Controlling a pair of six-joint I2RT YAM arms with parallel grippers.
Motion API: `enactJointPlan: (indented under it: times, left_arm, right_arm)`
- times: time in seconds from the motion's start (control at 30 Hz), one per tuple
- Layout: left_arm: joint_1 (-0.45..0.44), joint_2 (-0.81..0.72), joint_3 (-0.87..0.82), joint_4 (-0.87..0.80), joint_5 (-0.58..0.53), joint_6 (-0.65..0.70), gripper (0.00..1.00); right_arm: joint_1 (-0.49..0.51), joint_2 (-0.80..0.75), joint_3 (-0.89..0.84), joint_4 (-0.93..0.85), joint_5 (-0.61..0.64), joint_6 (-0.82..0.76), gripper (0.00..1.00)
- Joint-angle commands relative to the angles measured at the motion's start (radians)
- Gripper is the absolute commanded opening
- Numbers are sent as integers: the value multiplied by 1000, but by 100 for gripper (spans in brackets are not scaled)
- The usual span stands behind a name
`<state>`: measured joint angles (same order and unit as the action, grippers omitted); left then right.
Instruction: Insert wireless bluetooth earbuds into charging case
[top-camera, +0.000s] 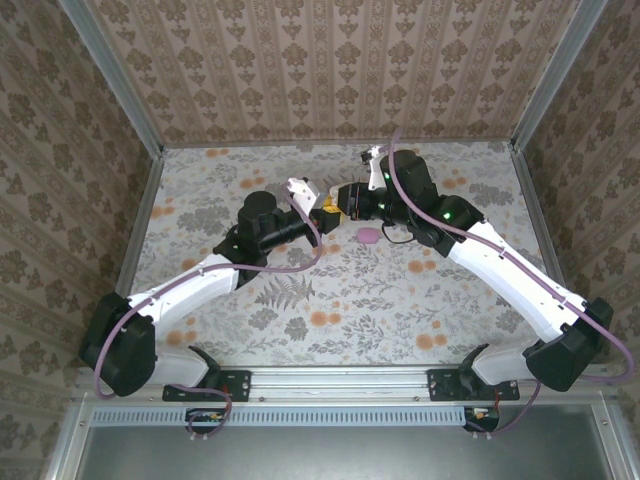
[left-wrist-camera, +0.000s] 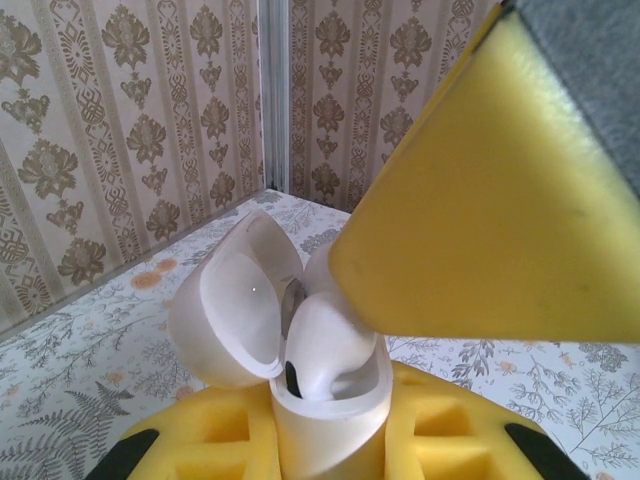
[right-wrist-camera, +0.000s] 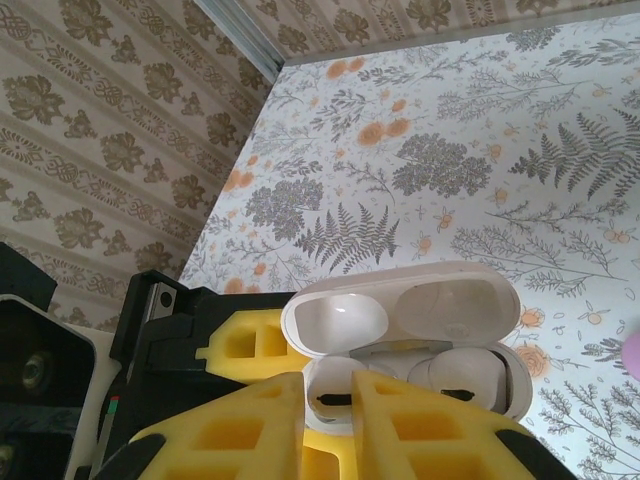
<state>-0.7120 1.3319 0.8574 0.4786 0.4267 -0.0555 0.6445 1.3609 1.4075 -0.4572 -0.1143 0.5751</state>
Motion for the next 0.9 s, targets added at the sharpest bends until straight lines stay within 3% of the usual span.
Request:
enactJointPlan:
  times: [0.0, 0.47, 0.6, 0.87]
  left_arm:
    - [-1, -31, 7, 9, 18, 19, 11]
    - [-2, -33, 7, 9, 18, 17, 11]
    - [-1, -35, 7, 11, 22, 14, 11]
    - [-3, -43, 0, 20, 46, 14, 11]
  right_arm:
    - [0, -3, 31, -23, -4, -13, 25]
    - [-1, -82, -11, 0, 34, -4, 29]
    - [-3, -136, -34, 3, 104, -19, 39]
    - [-67, -262, -111, -20, 248, -26, 72]
